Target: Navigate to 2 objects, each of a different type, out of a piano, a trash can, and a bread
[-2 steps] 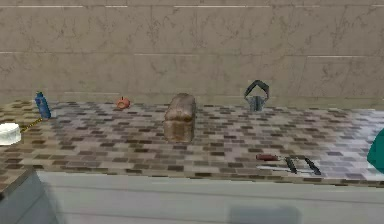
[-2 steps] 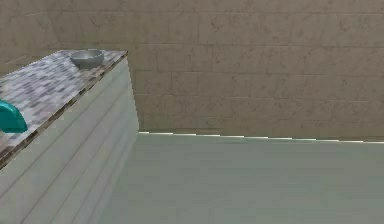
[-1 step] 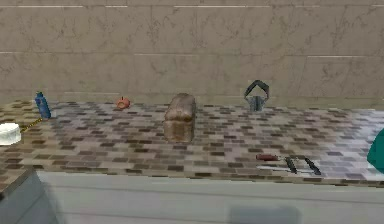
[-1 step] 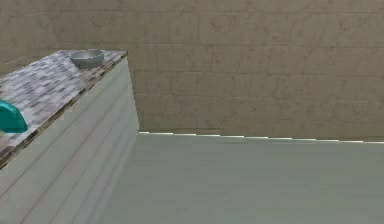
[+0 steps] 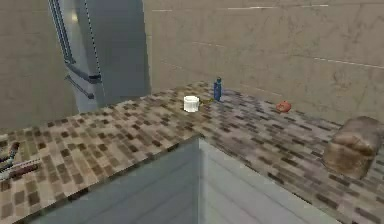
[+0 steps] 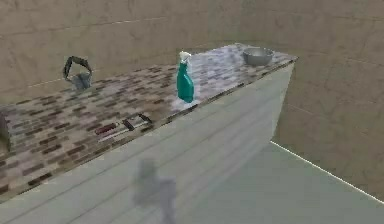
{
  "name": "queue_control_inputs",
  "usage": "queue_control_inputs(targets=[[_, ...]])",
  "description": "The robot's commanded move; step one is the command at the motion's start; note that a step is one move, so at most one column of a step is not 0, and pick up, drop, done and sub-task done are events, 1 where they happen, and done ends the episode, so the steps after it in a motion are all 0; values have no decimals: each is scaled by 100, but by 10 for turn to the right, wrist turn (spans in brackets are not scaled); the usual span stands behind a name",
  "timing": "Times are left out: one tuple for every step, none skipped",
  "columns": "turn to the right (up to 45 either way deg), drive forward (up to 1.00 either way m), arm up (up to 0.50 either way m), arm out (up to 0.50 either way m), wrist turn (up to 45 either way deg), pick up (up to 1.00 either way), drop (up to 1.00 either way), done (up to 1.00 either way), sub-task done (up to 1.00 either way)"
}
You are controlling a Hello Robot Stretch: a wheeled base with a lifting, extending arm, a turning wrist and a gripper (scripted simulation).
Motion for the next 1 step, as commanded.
queue_control_inputs(targets=[[-450, 0, 0, 0, 0, 0, 0, 0, 0]])
